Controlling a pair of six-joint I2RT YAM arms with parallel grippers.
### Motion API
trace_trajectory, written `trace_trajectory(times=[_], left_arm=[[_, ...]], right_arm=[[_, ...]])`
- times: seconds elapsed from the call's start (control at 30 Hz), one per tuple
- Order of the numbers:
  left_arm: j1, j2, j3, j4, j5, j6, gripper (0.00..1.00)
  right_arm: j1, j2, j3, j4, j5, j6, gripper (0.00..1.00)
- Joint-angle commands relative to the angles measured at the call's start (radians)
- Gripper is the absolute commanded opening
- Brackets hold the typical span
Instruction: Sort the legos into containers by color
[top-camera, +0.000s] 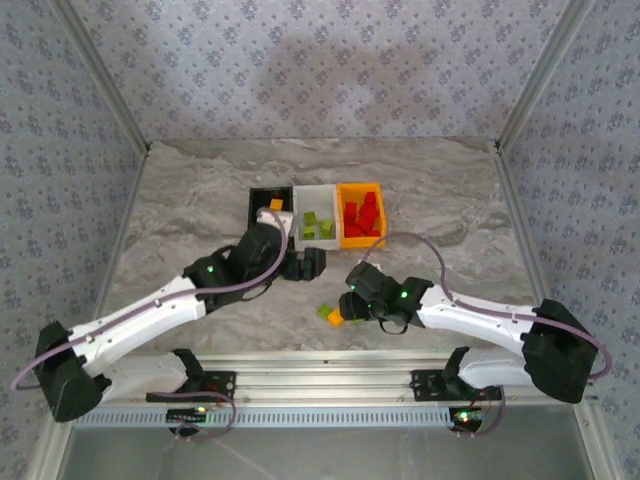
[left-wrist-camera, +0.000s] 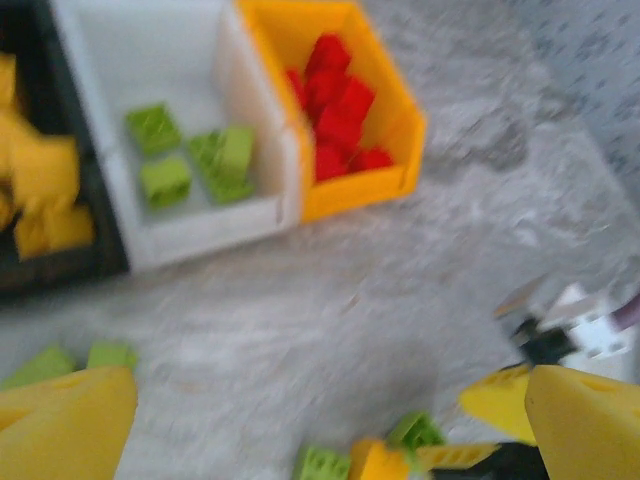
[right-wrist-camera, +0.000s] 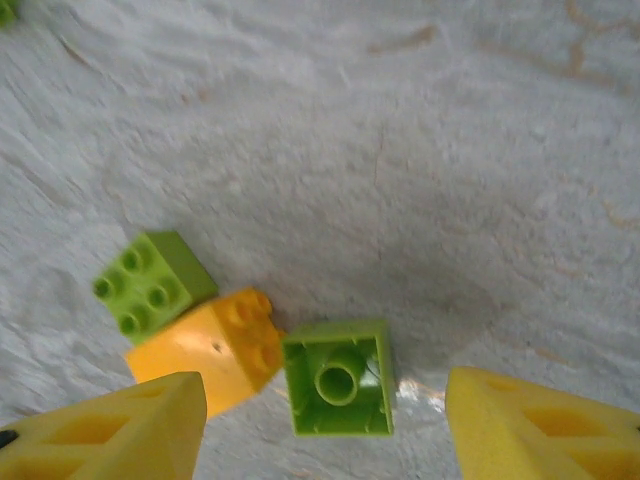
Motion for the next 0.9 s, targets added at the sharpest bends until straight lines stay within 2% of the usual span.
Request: trace_trajectory(times=[0.0, 0.23, 0.4, 0.5, 0.77, 0.87], left_arm=[[-0.006, -0.095, -0.094, -0.06, -0.056, -0.109, 0.99], [-0.006, -0.231, -0.224, -0.125, -0.109, -0.188, 0.99], [-0.006, -0.252, -0.231, -0.155, -0.125, -0.197, 0.99], [-0.005, -0.26, -0.234, -0.173, -0.138, -0.203, 1.0], [-0.006, -0.326, -0.254, -0.168, -0.159, -0.213, 0.99], [-0.006, -0.339, -0.253, -0.169, -0.161, -0.218, 0.99]], right_arm=[[0.049, 0.047, -0.009, -0.072, 0.06, 0.025, 0.67], [0.084, 0.192, 0.044, -0.043, 0.099, -0.007, 0.63], [0.083, 0.256, 0.076, -0.049, 0.129, -0.01, 0.53], [0.082, 0.283, 0.092, -0.083, 0.147, 0.003, 0.51], [0.1, 0.083, 0.076, -0.108, 0.216, 0.002, 0.57], [0.094, 0.031, 0.067, -0.111, 0.178, -0.009, 0.63]])
